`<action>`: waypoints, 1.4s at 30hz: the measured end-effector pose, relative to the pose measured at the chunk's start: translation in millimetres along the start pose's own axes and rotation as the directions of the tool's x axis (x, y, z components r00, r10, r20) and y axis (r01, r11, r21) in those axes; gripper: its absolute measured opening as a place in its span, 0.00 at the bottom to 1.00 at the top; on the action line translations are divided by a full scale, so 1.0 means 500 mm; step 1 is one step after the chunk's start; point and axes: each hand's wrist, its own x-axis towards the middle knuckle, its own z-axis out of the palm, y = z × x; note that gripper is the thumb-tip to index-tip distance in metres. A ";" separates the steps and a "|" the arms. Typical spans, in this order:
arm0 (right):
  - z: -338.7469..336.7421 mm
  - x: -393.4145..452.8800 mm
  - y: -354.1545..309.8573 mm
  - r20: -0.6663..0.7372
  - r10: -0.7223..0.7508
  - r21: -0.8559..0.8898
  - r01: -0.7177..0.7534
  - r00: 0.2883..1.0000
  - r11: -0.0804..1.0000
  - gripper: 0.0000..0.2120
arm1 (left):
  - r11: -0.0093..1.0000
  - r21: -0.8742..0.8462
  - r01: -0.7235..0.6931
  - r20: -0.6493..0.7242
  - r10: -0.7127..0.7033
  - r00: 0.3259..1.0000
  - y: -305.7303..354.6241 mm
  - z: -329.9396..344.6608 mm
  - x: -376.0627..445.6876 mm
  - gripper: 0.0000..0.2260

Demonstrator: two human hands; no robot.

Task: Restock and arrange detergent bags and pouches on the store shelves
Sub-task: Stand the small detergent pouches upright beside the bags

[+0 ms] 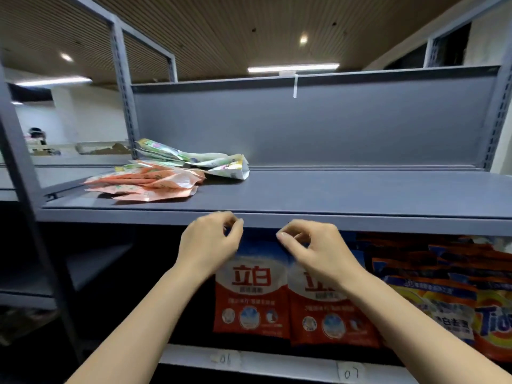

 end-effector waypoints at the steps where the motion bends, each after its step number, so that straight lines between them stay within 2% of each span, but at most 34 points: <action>1: -0.001 0.019 -0.011 -0.011 -0.015 0.006 0.015 1.000 1.000 0.09 | 1.000 0.001 0.017 -0.016 -0.017 1.000 -0.008 -0.016 0.020 0.09; 7: 0.024 0.143 -0.061 -0.047 -0.039 -0.013 0.039 0.998 0.999 0.08 | 0.997 0.010 0.082 -0.087 -0.080 0.993 -0.098 -0.098 0.128 0.08; 12: 0.081 0.266 -0.093 0.008 0.017 -0.088 -0.016 1.000 0.996 0.07 | 0.988 0.049 0.145 -0.115 -0.138 0.984 -0.196 -0.135 0.217 0.09; 17: 0.159 0.391 -0.110 0.011 0.068 -0.181 -0.065 0.998 0.981 0.07 | 0.993 0.015 0.116 -0.099 -0.114 0.989 -0.282 -0.146 0.296 0.09; 22: 0.233 0.495 -0.112 -0.004 0.121 -0.345 -0.115 0.993 0.932 0.09 | 0.997 0.031 0.073 -0.063 -0.071 0.995 -0.344 -0.141 0.378 0.10; 25: 0.280 0.540 -0.106 0.056 0.153 -0.470 -0.110 0.987 0.876 0.11 | 0.998 0.037 0.043 -0.047 -0.042 0.998 -0.369 -0.128 0.411 0.10; 28: 0.314 0.566 -0.098 0.125 0.195 -0.653 -0.068 0.973 0.754 0.14 | 0.999 0.032 0.014 0.005 -0.014 1.000 -0.387 -0.114 0.432 0.10; 32: 0.337 0.583 -0.078 0.047 0.183 -0.766 -0.082 0.982 0.638 0.10 | 1.000 -0.022 -0.009 0.062 0.010 0.998 -0.401 -0.104 0.450 0.10; 34: 0.342 0.588 -0.073 -0.010 0.204 -0.758 -0.140 0.979 0.637 0.11 | 0.998 -0.060 -0.007 0.073 0.012 0.997 -0.407 -0.103 0.459 0.10; 37: 0.334 0.588 -0.072 -0.044 0.287 -0.667 -0.242 0.957 0.705 0.10 | 0.995 -0.099 -0.012 0.080 0.020 0.997 -0.417 -0.103 0.477 0.11; 40: 0.304 0.574 -0.081 -0.187 0.287 -0.492 -0.342 0.940 0.801 0.09 | 0.991 -0.132 -0.009 0.099 0.022 0.995 -0.418 -0.097 0.491 0.11; 42: 0.287 0.563 -0.092 -0.305 0.252 -0.325 -0.350 0.918 0.879 0.10 | 0.988 -0.156 0.001 0.124 0.019 0.992 -0.413 -0.091 0.496 0.11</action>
